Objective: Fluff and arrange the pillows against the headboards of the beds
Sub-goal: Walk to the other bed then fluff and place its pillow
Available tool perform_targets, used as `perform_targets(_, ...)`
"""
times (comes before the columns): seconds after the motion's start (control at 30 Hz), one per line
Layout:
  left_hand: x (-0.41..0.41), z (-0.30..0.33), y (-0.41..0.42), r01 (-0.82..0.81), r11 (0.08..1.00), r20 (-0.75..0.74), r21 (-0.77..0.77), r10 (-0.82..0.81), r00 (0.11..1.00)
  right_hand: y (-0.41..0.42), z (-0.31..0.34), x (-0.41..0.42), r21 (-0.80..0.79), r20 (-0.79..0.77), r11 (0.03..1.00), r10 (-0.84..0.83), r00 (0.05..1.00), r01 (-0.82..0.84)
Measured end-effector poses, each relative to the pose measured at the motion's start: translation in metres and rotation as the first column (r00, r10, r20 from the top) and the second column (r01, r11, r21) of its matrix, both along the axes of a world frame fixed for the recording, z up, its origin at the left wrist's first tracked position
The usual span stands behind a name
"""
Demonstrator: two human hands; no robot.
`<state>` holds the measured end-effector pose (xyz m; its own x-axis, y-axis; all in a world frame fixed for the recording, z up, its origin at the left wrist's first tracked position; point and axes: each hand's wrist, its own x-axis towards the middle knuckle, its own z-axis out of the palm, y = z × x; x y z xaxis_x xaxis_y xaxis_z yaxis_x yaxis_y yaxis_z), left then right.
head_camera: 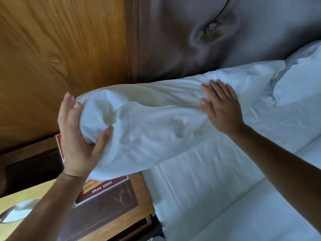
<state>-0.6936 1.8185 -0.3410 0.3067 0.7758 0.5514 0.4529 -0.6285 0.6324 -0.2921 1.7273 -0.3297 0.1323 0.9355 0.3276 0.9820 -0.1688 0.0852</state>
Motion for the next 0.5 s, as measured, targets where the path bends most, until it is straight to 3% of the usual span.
perform_targets(0.1, 0.001, 0.004, -0.002, 0.035, 0.999, 0.017, -0.003, -0.035, 0.999, 0.002, 0.012, -0.011, 0.013, -0.112, 0.996, -0.081, 0.99, 0.083)
perform_targets(0.17, 0.002, 0.006, -0.004, 0.06, 0.998, 0.025, -0.007, -0.06, 0.998, 0.005, 0.04, -0.024, -0.016, -0.269, 0.958, -0.28, 0.922, 0.286)
perform_targets(0.23, 0.002, 0.006, -0.005, 0.064, 0.998, 0.011, -0.014, -0.064, 0.998, 0.011, 0.067, -0.028, -0.226, -0.368, 0.837, -0.547, 0.752, 0.498)
perform_targets(0.3, 0.002, 0.005, -0.007, 0.067, 0.998, 0.012, -0.009, -0.067, 0.998, 0.019, 0.082, -0.024, -0.443, -0.298, 0.685, -0.721, 0.625, 0.579)
perform_targets(0.37, 0.002, 0.005, -0.008, 0.089, 0.996, 0.035, 0.001, -0.089, 0.995, 0.028, 0.09, -0.023, -0.507, -0.379, 0.616, -0.788, 0.486, 0.603)
perform_targets(0.5, -0.005, 0.005, -0.014, 0.159, 0.987, 0.081, -0.008, -0.158, 0.984, 0.048, 0.082, -0.037, -0.58, -0.59, 0.57, -0.787, 0.181, 0.582)
